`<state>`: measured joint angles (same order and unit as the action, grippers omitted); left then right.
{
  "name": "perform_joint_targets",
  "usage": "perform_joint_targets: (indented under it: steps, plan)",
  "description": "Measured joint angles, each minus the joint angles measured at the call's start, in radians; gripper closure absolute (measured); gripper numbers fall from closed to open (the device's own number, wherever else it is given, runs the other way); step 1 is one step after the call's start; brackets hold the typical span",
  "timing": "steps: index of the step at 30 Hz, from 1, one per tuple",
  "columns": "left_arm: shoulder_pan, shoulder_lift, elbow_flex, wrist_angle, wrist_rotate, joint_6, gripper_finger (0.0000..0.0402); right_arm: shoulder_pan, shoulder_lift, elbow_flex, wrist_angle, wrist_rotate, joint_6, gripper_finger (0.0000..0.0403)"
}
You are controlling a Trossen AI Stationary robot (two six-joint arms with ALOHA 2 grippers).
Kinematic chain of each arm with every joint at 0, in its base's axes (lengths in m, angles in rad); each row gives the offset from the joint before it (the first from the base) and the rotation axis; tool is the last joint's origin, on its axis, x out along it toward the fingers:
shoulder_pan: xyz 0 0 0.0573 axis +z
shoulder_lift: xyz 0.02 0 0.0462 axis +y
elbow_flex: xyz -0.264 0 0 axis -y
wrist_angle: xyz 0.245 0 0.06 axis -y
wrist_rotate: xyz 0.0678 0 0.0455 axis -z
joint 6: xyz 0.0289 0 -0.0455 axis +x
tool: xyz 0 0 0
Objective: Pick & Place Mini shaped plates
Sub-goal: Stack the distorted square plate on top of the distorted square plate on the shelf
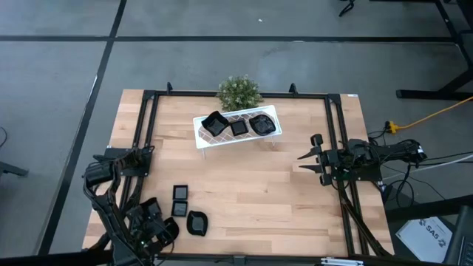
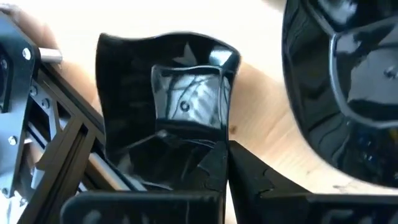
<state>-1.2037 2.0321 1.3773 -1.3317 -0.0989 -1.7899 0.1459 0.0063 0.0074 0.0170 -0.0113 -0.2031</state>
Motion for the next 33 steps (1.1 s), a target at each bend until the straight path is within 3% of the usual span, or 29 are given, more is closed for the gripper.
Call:
perform_joint_targets:
  steps: [8,16,21,33]
  plan:
    - [0.000,-0.061,0.008,-0.046,-0.150,-0.080,0.0399,0.000,0.000,0.000,0.000,0.000,0.000,0.0273]
    - [0.027,-0.132,0.008,-0.119,-0.261,-0.051,0.0399,0.000,0.000,0.000,0.000,0.000,0.000,0.0273]
    - [0.075,-0.164,0.008,-0.142,-0.348,0.036,0.0399,0.000,0.000,0.000,0.000,0.000,0.000,0.0273]
    - [0.243,-0.235,0.008,-0.126,-0.507,0.441,0.0400,0.000,0.000,0.000,0.000,0.000,0.000,0.0273]
